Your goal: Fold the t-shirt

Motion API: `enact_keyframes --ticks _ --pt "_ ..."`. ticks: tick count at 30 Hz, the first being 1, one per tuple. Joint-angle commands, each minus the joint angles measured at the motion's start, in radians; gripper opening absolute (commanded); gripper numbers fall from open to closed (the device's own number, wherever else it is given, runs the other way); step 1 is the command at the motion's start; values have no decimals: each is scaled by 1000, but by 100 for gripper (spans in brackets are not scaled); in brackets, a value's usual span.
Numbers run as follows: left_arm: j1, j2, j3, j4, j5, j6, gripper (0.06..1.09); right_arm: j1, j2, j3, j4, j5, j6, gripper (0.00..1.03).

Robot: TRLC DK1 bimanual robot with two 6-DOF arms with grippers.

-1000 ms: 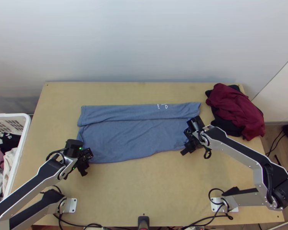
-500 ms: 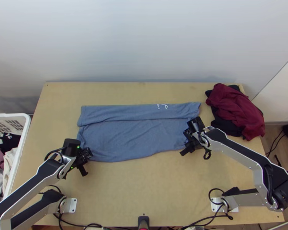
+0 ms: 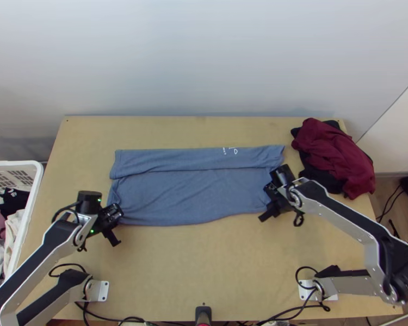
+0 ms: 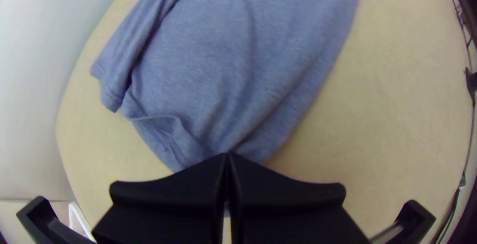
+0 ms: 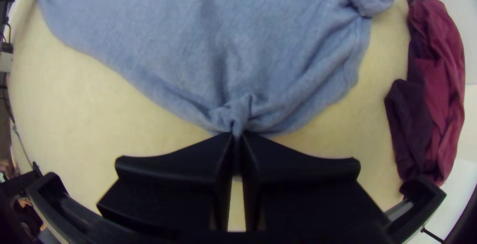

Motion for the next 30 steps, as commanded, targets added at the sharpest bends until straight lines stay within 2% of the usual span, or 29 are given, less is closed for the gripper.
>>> enact_keyframes --ticks 1,6,19,25,30 --pt "53 -32 114 -120 56 -26 10 -29 -108 85 -108 -55 7 3" --pt "61 -49 188 -224 68 -37 10 -38 -171 110 -172 -83 20 3" --pt "79 -267 246 -511 93 -48 10 -41 -278 64 -263 -96 10 3" --pt "87 -285 260 -516 94 -45 10 -40 -315 104 -320 -119 13 3" --pt "145 -152 281 -355 94 -11 10 -84 -218 199 -303 -119 -10 3"
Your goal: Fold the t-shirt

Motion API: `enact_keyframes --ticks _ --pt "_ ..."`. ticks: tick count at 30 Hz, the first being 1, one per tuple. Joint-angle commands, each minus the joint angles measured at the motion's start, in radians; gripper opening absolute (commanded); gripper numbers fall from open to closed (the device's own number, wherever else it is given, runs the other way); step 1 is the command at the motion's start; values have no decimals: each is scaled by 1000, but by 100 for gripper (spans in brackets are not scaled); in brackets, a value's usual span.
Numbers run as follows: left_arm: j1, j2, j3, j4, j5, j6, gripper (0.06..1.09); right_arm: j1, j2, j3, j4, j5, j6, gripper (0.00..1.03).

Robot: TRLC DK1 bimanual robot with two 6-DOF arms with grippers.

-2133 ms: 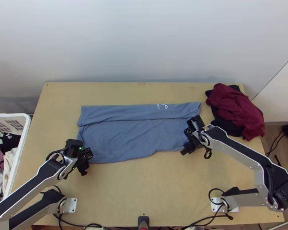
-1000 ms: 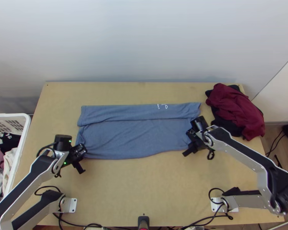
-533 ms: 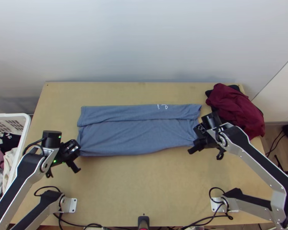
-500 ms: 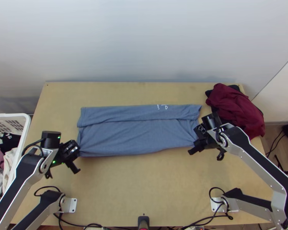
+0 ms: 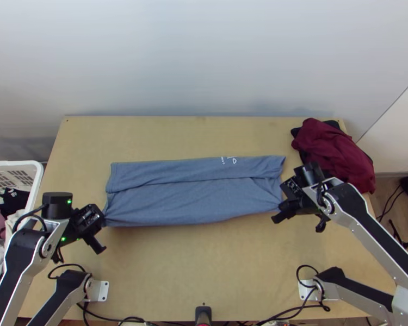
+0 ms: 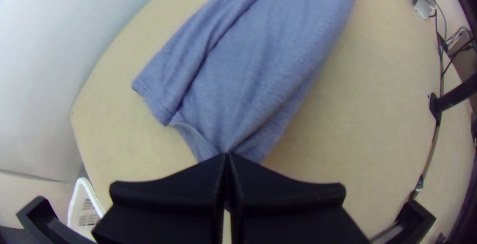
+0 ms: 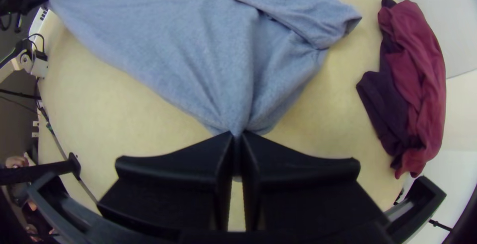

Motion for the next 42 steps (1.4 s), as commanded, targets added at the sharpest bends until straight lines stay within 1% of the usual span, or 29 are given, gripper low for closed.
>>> enact_keyframes --ticks 1,4,8,14,19,25,32,38,39,40,41,42 --pt "59 144 49 147 3 30 10 -44 97 122 -8 -4 -24 3" --pt "110 292 123 224 32 44 10 -53 189 223 -8 -4 -38 3" --pt "131 466 190 325 32 58 10 -58 315 328 -8 -4 -48 3" --pt "145 650 204 457 23 82 10 -85 510 458 -8 -4 -62 3" --pt "150 754 207 495 19 111 10 -87 642 575 -8 -4 -68 3" --pt "150 843 235 587 6 131 10 -91 766 693 -8 -4 -67 3" --pt "165 981 359 592 4 125 10 -97 886 770 -8 10 -65 3" --pt "157 1016 394 592 4 119 10 -105 927 793 6 16 -62 3" --pt "157 1021 394 592 4 119 13 -107 933 793 12 20 -62 3" --pt "157 1023 393 592 4 119 20 -110 936 794 15 23 -62 3" --pt "157 1023 390 592 4 118 32 -111 939 796 17 25 -61 3" --pt "157 1023 383 590 -1 118 53 -111 943 799 18 25 -59 3"
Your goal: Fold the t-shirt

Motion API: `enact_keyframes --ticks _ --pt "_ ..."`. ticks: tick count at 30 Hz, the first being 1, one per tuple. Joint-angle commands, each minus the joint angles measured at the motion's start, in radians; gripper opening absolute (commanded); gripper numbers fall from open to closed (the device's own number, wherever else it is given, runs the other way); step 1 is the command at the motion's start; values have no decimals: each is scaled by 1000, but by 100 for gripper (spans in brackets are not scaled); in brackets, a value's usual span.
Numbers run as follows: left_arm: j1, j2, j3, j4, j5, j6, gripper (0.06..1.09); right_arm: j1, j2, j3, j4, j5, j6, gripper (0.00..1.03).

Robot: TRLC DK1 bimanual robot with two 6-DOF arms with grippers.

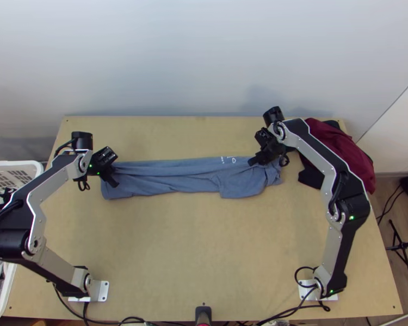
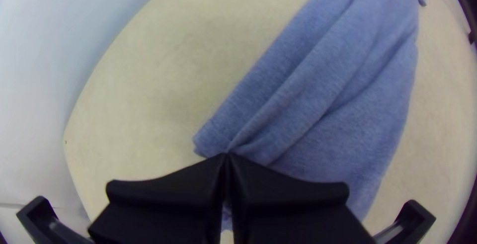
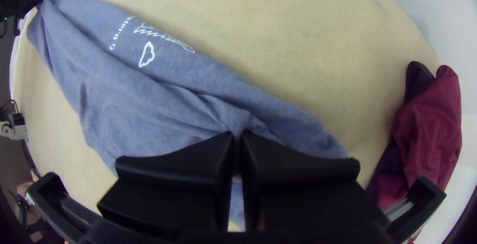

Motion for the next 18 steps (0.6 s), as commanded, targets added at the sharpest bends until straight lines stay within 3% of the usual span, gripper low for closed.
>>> enact_keyframes --ticks 1,2,3,6,13,18 --pt "-3 36 9 5 -26 -6 75 -10 48 28 15 12 6 3" --pt "-1 32 1 10 -38 -6 98 -12 48 29 15 14 6 6" --pt "3 24 -8 26 -43 -6 105 -15 46 31 15 15 8 14" --pt "34 -8 -27 68 -42 -19 105 -21 43 34 15 17 12 39" --pt "91 -65 43 -30 -19 -59 105 -20 -8 57 8 15 48 77" --pt "149 -79 133 -139 54 -121 105 -24 -46 57 -12 15 51 79"
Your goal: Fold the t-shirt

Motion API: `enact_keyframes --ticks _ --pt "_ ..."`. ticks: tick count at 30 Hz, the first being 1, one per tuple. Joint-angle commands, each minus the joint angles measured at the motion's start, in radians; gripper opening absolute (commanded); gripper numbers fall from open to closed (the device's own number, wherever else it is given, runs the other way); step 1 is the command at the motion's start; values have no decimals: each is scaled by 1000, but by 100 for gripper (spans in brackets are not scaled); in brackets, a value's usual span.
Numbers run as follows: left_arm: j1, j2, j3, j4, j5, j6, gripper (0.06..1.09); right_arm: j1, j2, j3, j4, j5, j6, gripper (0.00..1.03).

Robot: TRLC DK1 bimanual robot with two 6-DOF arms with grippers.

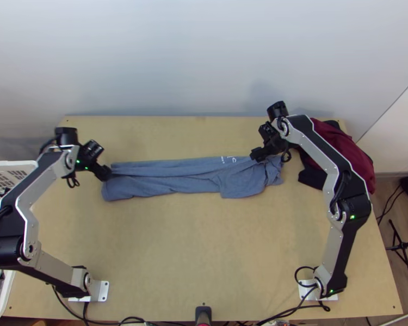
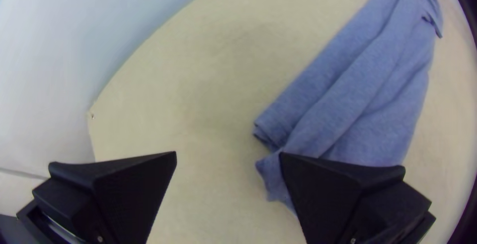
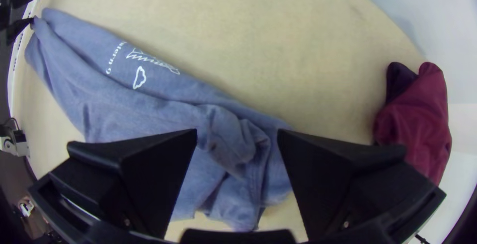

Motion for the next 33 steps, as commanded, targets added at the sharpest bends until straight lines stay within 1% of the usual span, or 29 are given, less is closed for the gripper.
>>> enact_keyframes --ticks 1,6,7,8,10,13,14,16,19,20,23,27,31,33 --pt "77 -26 101 -125 83 -72 105 -9 -48 8 -19 0 10 79" --pt "119 -17 107 -196 109 -116 105 -52 -80 11 -38 0 35 78" --pt "127 -14 106 -225 129 -127 104 -52 -87 10 -50 0 38 72" --pt "132 -12 103 -253 155 -131 104 -43 -97 10 -64 0 38 63" --pt "132 -11 92 -289 178 -137 104 -15 -115 6 -90 0 36 48" --pt "132 7 83 -306 200 -187 104 29 -130 0 -107 -3 16 22" --pt "132 12 87 -325 209 -203 104 38 -130 0 -107 -11 12 15" --pt "132 14 98 -355 240 -236 104 45 -133 11 -108 -22 3 4" --pt "135 23 116 -361 243 -253 104 22 -144 29 -107 -28 -14 3" --pt "138 35 133 -365 243 -263 104 5 -144 34 -107 -49 -16 3" --pt "136 86 215 -470 258 -285 104 -26 -144 16 -118 -193 -8 3" --pt "112 90 215 -507 322 -363 104 -31 -135 -20 -116 -273 -22 3" --pt "93 92 159 -510 329 -386 103 -46 -103 -29 -107 -388 -19 3" --pt "96 96 141 -510 342 -395 103 -50 -92 -38 -99 -430 -17 3"
